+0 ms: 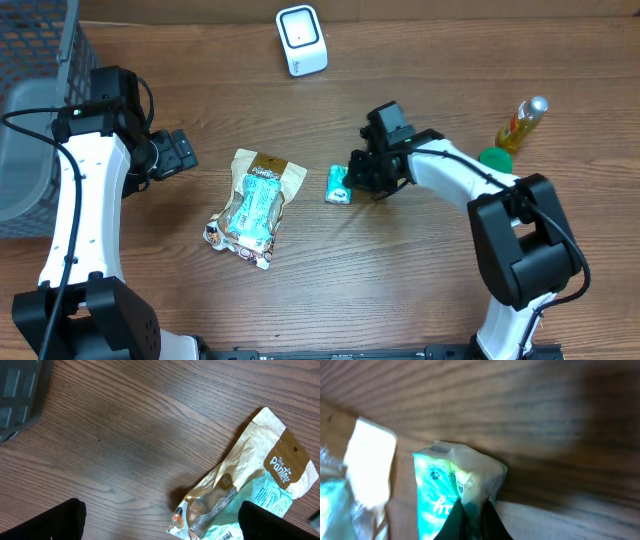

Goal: Scan the item barcode
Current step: 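Lift the teal packet with the right gripper and raise it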

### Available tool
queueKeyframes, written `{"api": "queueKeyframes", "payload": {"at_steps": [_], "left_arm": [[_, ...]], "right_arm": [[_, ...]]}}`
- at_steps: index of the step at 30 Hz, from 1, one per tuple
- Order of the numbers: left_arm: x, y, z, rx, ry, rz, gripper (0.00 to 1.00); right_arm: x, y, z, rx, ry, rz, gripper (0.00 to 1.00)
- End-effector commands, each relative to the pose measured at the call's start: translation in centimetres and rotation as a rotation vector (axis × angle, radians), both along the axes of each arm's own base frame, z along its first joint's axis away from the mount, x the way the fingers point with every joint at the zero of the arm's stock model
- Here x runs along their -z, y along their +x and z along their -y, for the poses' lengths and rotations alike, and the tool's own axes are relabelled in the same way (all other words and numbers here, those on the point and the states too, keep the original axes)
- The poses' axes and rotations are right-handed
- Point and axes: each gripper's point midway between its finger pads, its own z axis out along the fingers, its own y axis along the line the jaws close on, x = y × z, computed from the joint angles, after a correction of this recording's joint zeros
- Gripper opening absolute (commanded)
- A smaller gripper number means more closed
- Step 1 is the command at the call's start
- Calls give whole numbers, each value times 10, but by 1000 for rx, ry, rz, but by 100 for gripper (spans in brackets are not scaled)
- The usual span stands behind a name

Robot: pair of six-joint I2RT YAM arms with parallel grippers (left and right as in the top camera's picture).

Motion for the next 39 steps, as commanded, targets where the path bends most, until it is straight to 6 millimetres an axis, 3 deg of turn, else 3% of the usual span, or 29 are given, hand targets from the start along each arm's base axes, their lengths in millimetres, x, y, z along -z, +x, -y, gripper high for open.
{"api": "queueKeyframes", "payload": {"at_steps": [1, 7, 10, 18, 25, 32, 39], "left_arm": [[0, 1, 0, 0, 3, 2, 100], [0, 1, 0, 0, 3, 1, 100], [0, 1, 0, 0, 3, 2, 100], [0, 1, 0, 0, 3, 2, 100], [0, 1, -1, 0, 3, 2, 100], [0, 1, 0, 0, 3, 2, 100], [0, 1, 0, 0, 3, 2, 100]], "right_arm": [[-52, -2, -13, -183, 294, 76, 4], [-143, -8, -2, -300, 723, 187, 4], [-166, -9, 9, -311, 857, 202, 4], [-192, -25, 35, -324, 1035, 269, 4], [-192, -38, 52, -260, 1029, 278, 4], [-205, -80, 47, -304, 1008, 303, 4], [-206, -102, 28, -401, 995, 259, 4]]}}
